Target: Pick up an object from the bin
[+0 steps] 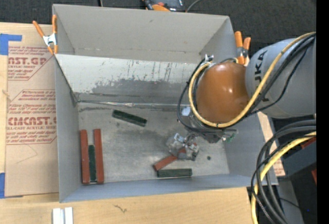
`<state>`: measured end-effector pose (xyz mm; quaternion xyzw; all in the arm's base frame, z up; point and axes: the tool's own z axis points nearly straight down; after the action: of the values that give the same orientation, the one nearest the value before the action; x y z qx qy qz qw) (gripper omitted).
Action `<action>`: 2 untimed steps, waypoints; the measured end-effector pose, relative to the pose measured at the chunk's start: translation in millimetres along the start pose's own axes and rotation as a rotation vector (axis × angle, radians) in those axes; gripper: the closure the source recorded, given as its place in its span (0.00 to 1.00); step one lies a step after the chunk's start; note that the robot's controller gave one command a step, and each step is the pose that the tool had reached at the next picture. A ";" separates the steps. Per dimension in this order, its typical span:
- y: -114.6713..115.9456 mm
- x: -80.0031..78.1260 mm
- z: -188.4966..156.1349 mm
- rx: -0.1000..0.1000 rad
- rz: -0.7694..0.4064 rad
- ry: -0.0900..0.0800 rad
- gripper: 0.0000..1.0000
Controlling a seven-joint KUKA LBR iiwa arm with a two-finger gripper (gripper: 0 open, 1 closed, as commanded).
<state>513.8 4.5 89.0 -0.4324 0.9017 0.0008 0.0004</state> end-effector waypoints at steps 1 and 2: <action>0.0 0.0 0.0 0.000 0.000 0.000 0.00; -5.4 20.4 20.7 -0.003 -0.001 0.002 0.00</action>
Offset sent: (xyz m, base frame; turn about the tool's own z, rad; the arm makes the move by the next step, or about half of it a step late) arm 0.0000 0.0000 0.0000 0.0000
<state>505.2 -14.8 68.2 -0.4329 0.9015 0.0015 -0.0012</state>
